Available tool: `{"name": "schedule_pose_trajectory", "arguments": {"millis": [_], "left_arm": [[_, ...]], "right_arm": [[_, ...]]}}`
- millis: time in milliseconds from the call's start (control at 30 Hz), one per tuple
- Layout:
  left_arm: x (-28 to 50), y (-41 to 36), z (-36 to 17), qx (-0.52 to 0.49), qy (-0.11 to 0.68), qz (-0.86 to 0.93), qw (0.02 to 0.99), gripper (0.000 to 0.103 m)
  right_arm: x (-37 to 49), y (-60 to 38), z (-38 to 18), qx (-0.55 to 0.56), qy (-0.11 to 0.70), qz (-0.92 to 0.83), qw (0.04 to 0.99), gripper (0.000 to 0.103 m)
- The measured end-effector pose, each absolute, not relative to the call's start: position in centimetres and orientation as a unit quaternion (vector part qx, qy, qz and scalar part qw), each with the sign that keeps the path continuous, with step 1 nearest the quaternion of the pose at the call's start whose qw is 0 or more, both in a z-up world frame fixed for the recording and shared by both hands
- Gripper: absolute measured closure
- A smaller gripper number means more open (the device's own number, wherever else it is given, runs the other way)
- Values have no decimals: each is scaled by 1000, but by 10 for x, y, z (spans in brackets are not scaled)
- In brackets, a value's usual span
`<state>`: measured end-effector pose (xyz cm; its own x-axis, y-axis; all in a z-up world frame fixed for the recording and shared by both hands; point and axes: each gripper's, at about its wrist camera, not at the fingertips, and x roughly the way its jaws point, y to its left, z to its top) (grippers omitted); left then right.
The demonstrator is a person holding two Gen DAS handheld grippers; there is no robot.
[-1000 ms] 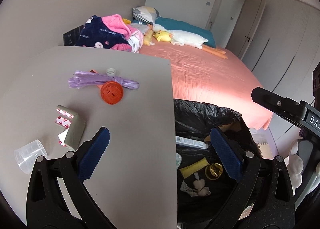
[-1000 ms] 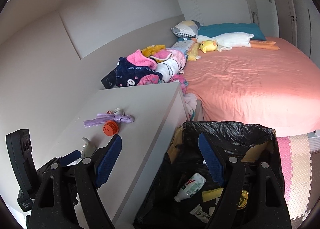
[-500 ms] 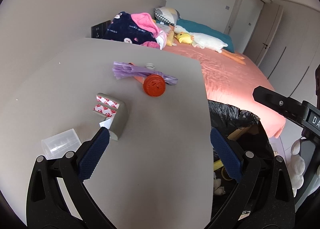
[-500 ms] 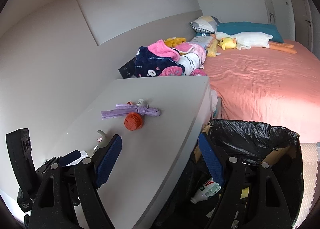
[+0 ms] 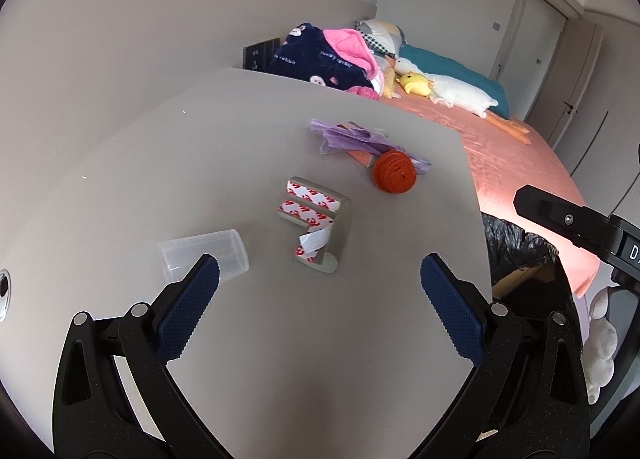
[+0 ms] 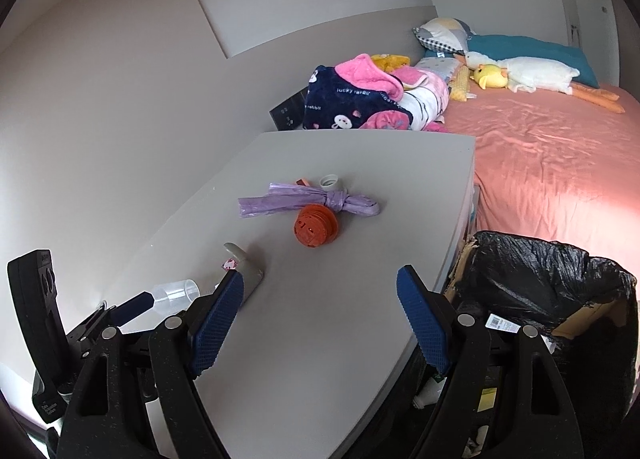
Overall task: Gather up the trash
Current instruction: 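Move both open grippers back over the desk toward the cup and tape, then grasp the clear plastic cup with the left gripper while the right grasps the grey tape roll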
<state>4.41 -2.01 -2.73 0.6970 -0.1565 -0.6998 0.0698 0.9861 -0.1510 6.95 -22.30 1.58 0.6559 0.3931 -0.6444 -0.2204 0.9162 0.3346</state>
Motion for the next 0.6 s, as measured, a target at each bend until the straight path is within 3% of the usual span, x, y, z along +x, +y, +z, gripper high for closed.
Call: {"name": "schedule_pose_trajectory", "arguments": {"millis": [600], "left_arm": [[64, 31, -62, -89, 432, 34, 897, 6]], "right_arm": [[98, -166, -10, 95, 416, 205, 881, 24]]}}
